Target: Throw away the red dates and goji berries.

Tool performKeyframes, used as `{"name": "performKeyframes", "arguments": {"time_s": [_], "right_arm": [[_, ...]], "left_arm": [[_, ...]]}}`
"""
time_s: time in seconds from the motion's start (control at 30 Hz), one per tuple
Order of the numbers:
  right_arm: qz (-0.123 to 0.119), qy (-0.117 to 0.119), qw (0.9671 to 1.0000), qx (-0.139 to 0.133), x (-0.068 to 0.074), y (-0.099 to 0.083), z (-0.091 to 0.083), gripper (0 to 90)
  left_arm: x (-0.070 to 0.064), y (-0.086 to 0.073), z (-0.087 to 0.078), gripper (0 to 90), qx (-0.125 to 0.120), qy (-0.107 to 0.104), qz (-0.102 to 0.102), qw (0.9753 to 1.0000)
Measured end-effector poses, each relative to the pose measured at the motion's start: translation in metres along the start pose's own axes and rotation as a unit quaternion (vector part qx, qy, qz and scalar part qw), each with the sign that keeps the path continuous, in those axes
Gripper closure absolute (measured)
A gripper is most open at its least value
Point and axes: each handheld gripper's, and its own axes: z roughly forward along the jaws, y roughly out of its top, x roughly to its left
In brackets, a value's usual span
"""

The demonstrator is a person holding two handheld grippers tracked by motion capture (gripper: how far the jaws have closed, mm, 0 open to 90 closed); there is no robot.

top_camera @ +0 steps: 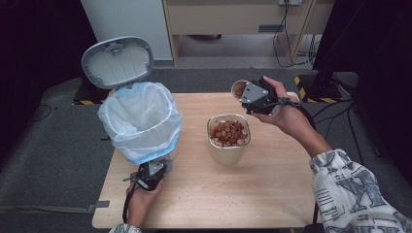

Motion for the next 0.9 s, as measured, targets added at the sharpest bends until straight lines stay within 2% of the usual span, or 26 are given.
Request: {"name": "performKeyframes", "arguments": {"time_s": [0.07, 0.33, 0.47, 0.9], "right_arm": [[-0.008, -0.001, 1.0000, 0.001, 0.0009, 0.0025, -0.0008, 37.1], [-0.011, 0.000, 0.9999, 0.007, 0.0002, 0.0035, -0.0011, 37.1], [-0.025, 0.000, 0.9997, 0.009, 0.0020, 0.0065, -0.0015, 37.1], [-0.027, 0.002, 0.9996, 0.009, 0.0014, 0.0101, -0.0018, 37.1]], "left_arm": [[0.0000, 0.0001, 0.0000, 87.0, 0.000, 0.000, 0.000, 1.0000], [0.0000, 0.0000, 0.0001, 87.0, 0.000, 0.000, -0.001, 1.0000], [-0.0003, 0.0001, 0.0003, 87.0, -0.002, 0.000, -0.002, 1.0000], [-0.0002, 0.0001, 0.0003, 87.0, -0.002, 0.000, -0.002, 1.0000]]}}
